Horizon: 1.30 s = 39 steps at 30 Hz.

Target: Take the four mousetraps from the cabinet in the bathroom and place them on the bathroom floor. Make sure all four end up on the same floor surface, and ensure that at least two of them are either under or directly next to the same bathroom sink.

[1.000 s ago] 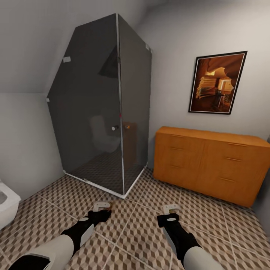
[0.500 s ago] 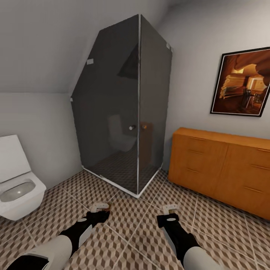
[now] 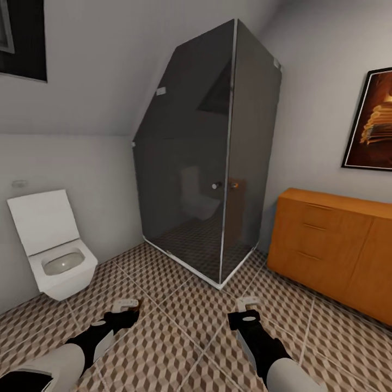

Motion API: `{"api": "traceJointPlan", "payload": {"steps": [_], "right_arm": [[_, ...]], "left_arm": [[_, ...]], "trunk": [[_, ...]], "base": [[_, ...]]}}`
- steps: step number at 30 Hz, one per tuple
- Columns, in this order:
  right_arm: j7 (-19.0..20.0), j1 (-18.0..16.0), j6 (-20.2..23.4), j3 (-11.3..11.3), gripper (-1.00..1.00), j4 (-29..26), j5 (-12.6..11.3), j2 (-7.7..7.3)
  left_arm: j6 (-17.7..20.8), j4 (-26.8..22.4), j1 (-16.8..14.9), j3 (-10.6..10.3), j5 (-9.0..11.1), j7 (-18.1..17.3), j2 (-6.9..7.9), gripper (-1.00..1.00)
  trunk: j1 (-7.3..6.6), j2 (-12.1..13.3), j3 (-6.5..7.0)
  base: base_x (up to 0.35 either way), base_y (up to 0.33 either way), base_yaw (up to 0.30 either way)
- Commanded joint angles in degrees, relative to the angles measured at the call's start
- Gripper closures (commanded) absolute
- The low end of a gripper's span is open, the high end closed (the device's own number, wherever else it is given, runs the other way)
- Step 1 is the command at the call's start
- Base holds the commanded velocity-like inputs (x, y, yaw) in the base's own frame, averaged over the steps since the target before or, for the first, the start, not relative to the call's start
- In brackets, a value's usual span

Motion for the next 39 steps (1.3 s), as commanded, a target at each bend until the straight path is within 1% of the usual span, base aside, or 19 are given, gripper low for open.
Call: {"api": "traceJointPlan", "payload": {"steps": [1, 4, 10, 15, 17, 19, 22, 35, 39], "right_arm": [[0.04, -0.01, 0.39, -0.21, 1.0, -0.12, 0.51, 0.05], [0.44, -0.01, 0.39, -0.21, 1.0, -0.12, 0.49, -0.05], [2.81, -0.01, 0.39, -0.21, 1.0, -0.12, 0.55, -0.12], [3.35, -0.01, 0.39, -0.15, 1.0, -0.12, 0.47, -0.13], [3.42, -0.01, 0.39, -0.15, 1.0, -0.12, 0.48, -0.13], [3.44, -0.01, 0.42, -0.14, 1.0, -0.12, 0.31, -0.12], [3.46, -0.01, 0.4, -0.12, 1.0, -0.12, 0.27, -0.09], [3.13, -0.01, 0.48, -0.22, 1.0, -0.12, 0.63, -0.11], [3.24, -0.01, 0.54, -0.41, 1.0, -0.12, 0.21, -0.15]], "left_arm": [[-0.22, 0.09, -0.06, -0.49, 0.47, 0.01, 0.04, 1.0], [-0.22, 0.08, -0.06, -0.49, 0.47, 0.01, 0.04, 1.0], [-0.22, 0.06, -0.06, -0.49, 0.46, 0.01, 0.02, 1.0], [-0.29, 0.06, -0.06, -0.49, 0.46, 0.01, 0.07, 1.0], [-1.43, 0.11, -0.06, -0.49, 0.52, 0.05, 0.09, 1.0], [-4.37, 0.42, -0.06, -0.49, 0.6, 0.14, 0.1, 1.0], [-5.81, 0.99, -0.06, -0.49, 0.63, 0.17, 0.07, 1.0], [-6.3, 1.28, -0.06, -0.49, 0.54, -0.11, -0.13, 1.0], [-6.43, 1.23, -0.06, -0.52, 0.5, -0.03, -0.24, 1.0]], "trunk": [[0.0, -0.03, -0.06], [0.0, -0.03, -0.06], [0.0, -0.03, -0.06], [0.0, -0.03, -0.06], [0.0, -0.03, -0.06], [0.0, -0.03, -0.06], [0.0, -0.03, -0.06], [0.0, -0.03, -0.06], [0.0, -0.03, -0.06]], "base": [[0.0, 0.0, 0.225], [0.0, 0.0, 0.111], [0.0, 0.0, 0.033], [0.0, 0.0, 0.005], [0.0, 0.0, 0.001], [0.0, 0.0, 0.0], [0.0, 0.0, 0.0], [0.0, 0.0, 0.004], [0.0, 0.0, 0.223]]}}
